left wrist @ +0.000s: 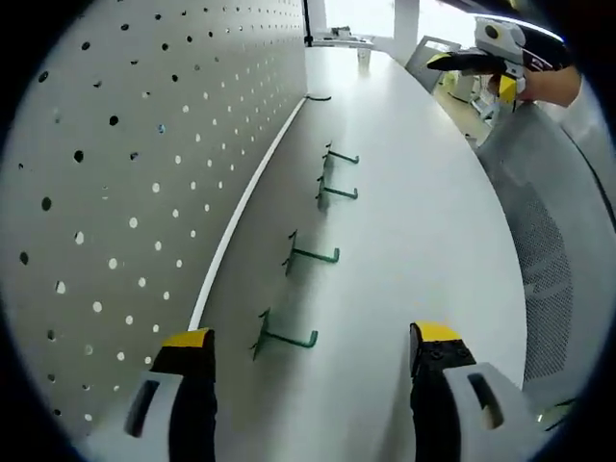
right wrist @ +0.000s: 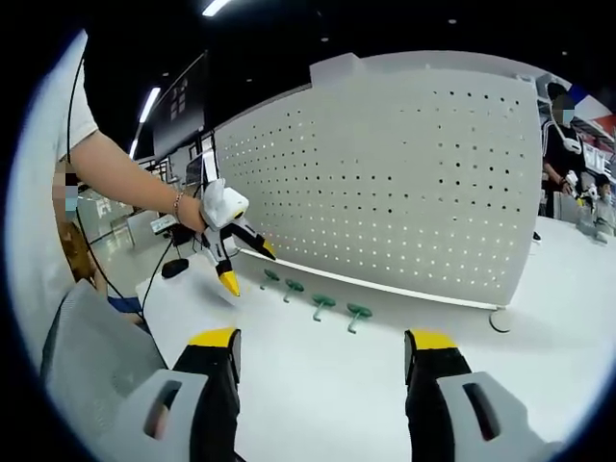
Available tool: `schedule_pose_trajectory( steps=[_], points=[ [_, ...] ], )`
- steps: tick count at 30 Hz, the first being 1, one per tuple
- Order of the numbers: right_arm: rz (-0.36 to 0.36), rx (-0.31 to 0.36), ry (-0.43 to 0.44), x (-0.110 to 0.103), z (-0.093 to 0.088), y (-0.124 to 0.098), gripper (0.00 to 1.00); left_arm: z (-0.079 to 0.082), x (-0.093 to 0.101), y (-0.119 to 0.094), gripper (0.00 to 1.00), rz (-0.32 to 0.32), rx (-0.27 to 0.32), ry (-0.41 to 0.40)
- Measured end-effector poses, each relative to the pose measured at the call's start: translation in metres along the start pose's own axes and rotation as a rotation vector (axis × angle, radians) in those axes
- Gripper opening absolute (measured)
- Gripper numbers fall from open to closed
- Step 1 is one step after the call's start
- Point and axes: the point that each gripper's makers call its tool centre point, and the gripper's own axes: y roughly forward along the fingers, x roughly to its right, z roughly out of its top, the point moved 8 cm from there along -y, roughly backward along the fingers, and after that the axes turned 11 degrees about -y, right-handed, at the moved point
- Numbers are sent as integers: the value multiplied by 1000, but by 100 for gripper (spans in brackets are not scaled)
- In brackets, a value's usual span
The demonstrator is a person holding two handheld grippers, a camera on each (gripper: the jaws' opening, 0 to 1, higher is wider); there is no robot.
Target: Insert the hook assembly into the mounting plate slot until the hook locks in place.
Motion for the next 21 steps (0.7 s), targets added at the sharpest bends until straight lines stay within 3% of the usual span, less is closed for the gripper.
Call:
schedule_pose_trajectory(
  steps=[17, 21],
  points=[
    [-3, -14, 11, -1, -2, -2, 66, -8, -12, 17, 85, -59, -100, 37],
    [2, -25, 8, -1, -4, -3, 66, -8, -18, 19, 84, -59, -97, 40]
  ],
)
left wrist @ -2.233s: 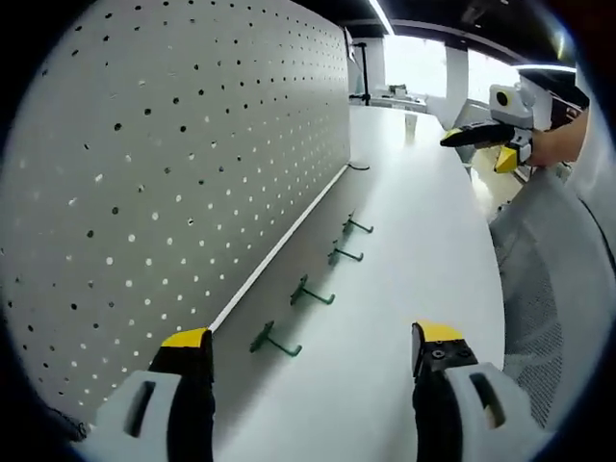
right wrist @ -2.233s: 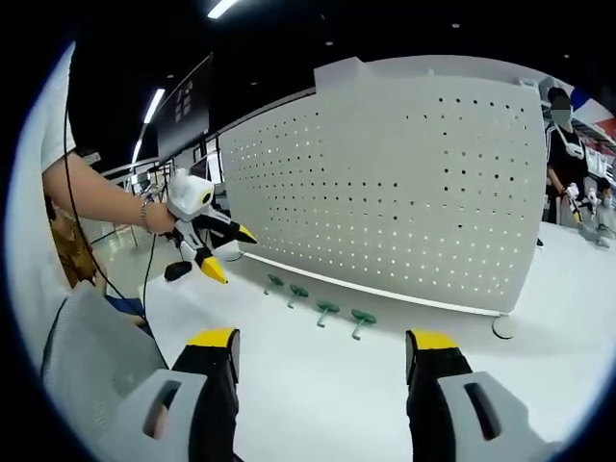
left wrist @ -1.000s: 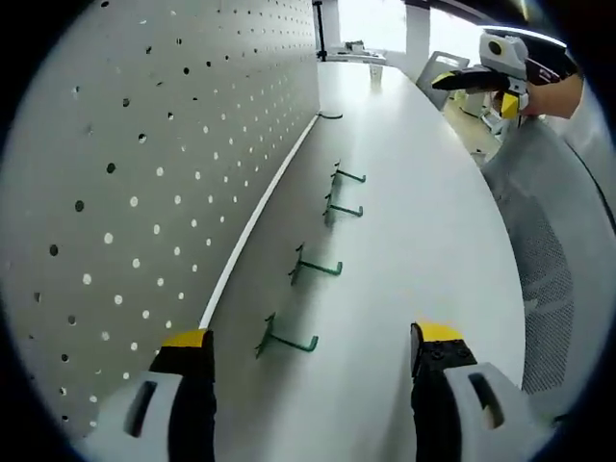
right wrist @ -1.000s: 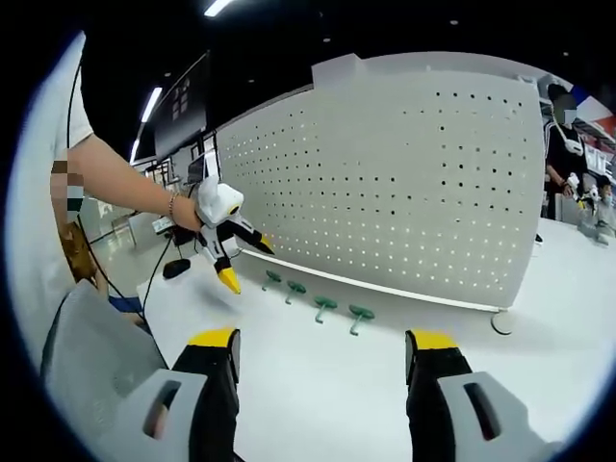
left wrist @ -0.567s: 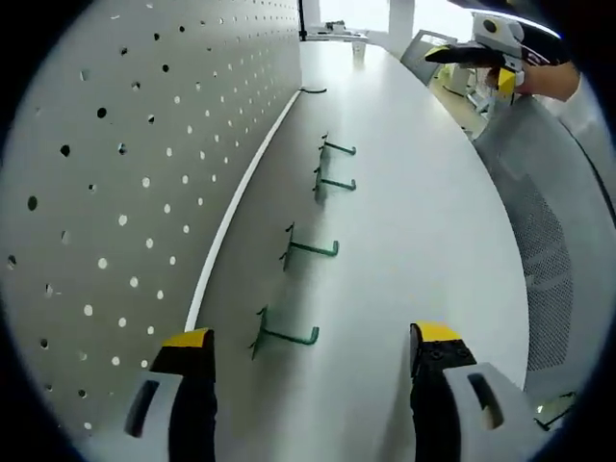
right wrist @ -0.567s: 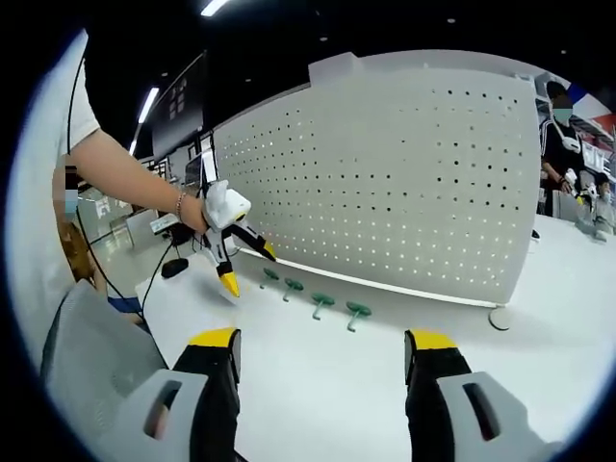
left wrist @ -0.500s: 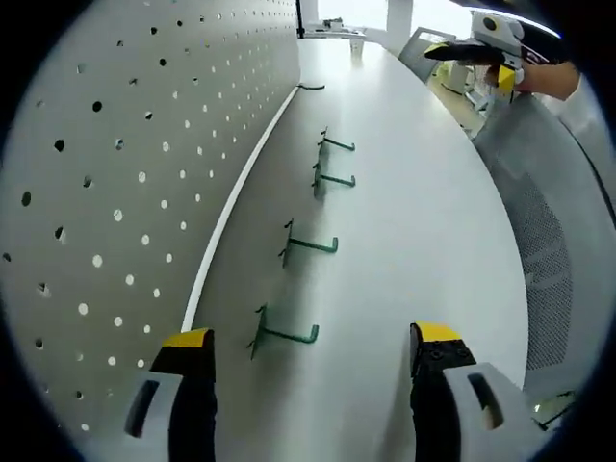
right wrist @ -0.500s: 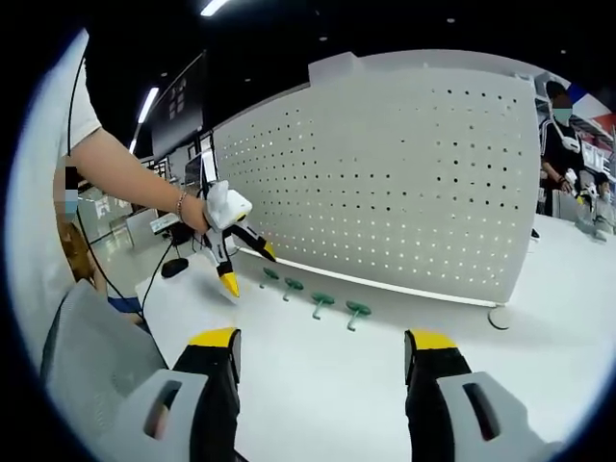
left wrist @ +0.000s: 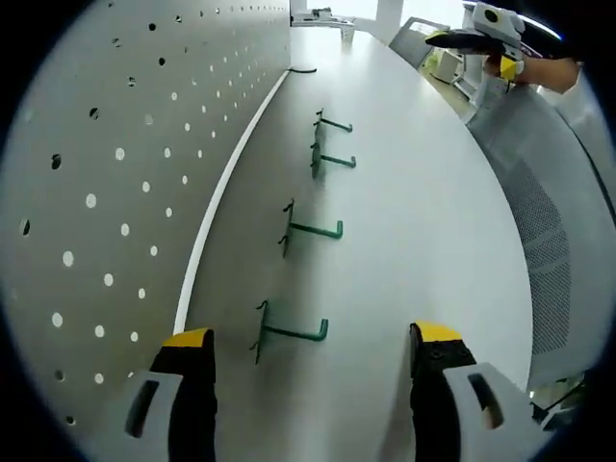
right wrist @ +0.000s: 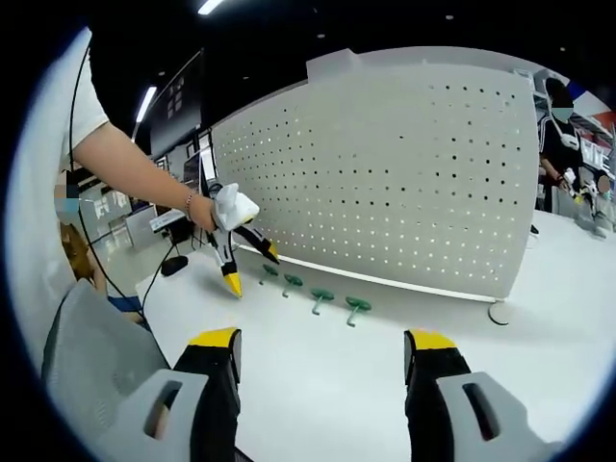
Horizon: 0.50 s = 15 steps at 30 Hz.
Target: Insert the hook assembly into the mounting plate slot until the hook locks in place.
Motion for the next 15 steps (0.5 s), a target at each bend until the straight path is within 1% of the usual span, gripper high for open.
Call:
schedule_pose_trajectory(
  steps=[1, 2, 6, 9, 10, 11, 12, 15],
  points=[
    [-1, -1, -2, 0, 0, 0, 66, 0, 0, 0, 84, -8, 1, -11],
    [0, -4, -1, 0, -1, 0, 66, 1, 2, 0, 84, -14, 1, -3],
    [-2, -7, 2, 1, -2, -1, 66, -1, 1, 3, 82, -12, -22, 68],
    [-2, -9, 3, 1, -3, 0, 66, 0, 1, 1, 81, -17, -19, 51],
    [-1, -10, 4, 1, -3, 0, 66, -1, 1, 2, 80, -9, -22, 65],
    [-1, -9, 3, 1, -3, 0, 66, 0, 2, 2, 80, -11, -14, 76],
    [-1, -9, 3, 1, -3, 0, 66, -1, 2, 1, 80, -9, -22, 69],
    [-2, -7, 6, 1, -2, 1, 66, -1, 1, 2, 80, -10, -21, 72]
  ],
)
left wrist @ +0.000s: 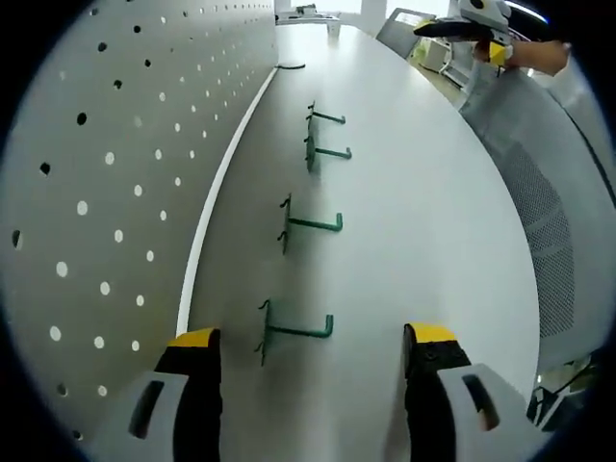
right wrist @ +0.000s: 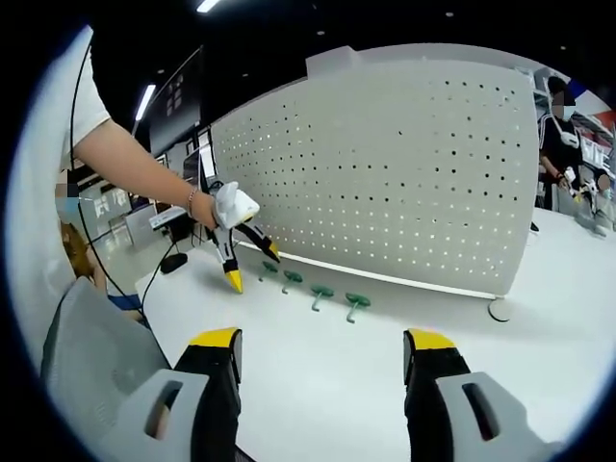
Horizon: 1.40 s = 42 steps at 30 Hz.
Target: Insert the hook assembly into the mounting plate slot until the hook locks in place.
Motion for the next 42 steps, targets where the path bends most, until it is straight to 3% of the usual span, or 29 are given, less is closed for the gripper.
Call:
schedule_pose_trajectory(
  steps=[16, 42],
  points=[
    [-13, 4, 1, 2, 1, -2, 65, 2, -8, -5, 54, 19, 11, -36],
    [-12, 8, -6, 1, 3, -2, 64, 0, -12, -7, 27, 63, 15, -102]
  ],
)
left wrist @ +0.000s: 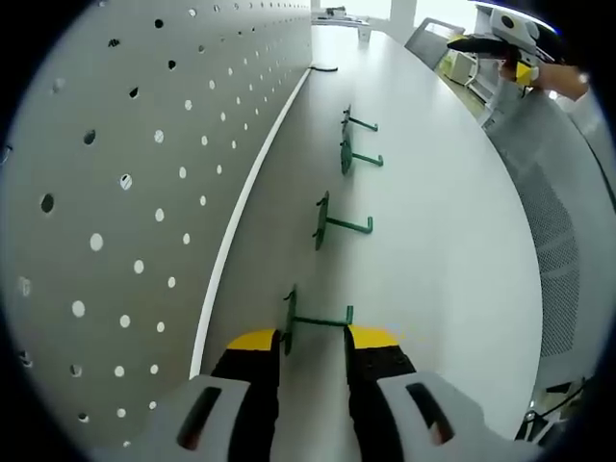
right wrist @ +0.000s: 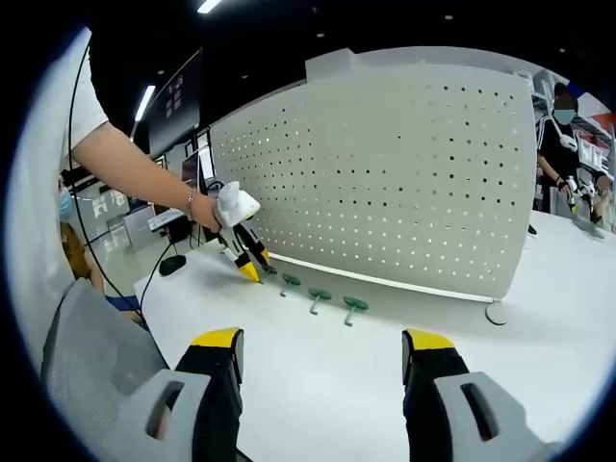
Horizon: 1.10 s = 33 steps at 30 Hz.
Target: Insert the hook assembly into the mounting plate slot until the hook locks in place.
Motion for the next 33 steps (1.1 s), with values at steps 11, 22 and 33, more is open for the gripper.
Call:
schedule_pose_trajectory(
  steps=[11, 22, 33],
  points=[
    [3, -6, -1, -1, -1, -1, 64, 2, -2, 0, 18, 32, -8, -28],
    [2, -6, 4, 0, -1, -1, 64, 3, -4, 1, 10, 64, -15, -18],
    [3, -3, 8, 1, -2, -1, 64, 4, -5, 1, 5, 85, -24, 0]
  ],
)
